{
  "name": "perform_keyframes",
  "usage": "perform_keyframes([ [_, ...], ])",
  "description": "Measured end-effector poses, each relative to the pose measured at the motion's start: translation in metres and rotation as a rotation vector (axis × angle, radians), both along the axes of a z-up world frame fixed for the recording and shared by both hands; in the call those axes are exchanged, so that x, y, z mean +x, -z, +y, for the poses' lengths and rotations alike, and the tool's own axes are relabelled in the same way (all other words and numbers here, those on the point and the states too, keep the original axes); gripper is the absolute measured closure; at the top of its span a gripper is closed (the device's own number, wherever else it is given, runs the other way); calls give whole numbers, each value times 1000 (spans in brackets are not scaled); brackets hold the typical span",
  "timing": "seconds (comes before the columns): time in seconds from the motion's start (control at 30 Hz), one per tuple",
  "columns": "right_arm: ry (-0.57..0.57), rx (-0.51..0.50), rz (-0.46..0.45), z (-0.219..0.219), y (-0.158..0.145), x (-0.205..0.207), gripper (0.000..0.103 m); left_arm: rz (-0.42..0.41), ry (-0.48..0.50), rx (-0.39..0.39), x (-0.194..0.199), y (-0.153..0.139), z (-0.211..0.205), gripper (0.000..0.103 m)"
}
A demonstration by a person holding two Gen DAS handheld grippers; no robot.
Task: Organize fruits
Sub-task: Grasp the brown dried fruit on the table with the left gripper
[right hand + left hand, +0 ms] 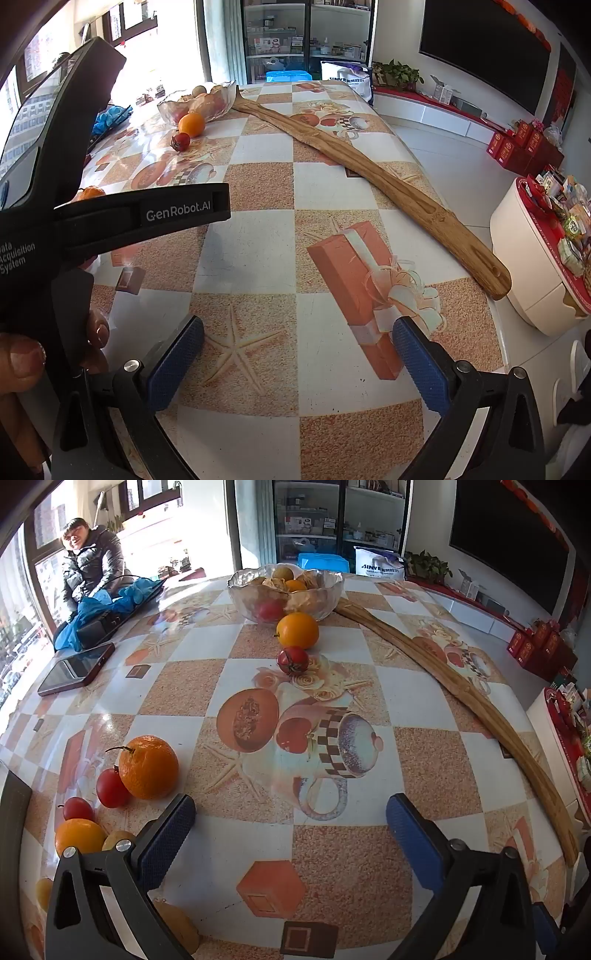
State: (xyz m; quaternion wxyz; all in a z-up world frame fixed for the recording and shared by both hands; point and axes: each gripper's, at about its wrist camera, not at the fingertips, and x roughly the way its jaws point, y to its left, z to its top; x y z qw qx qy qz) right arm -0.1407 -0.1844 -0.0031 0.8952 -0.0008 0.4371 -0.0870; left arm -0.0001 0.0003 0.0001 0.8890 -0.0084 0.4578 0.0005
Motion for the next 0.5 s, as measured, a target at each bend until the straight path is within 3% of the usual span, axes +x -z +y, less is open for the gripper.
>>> perform_keyframes([
  [0.17,0,-3,1,0,0,0,1,2,56,60,-12,-5,-5,0],
  [0.3,0,-3,1,0,0,0,1,-64,118,56,-54,-36,0,0],
  [0.4,1,-4,1,0,0,0,1,-133,127,43,-86,-54,17,0],
  [0.5,0,-3,1,0,0,0,1,-151,102,93,-110,-57,46,0],
])
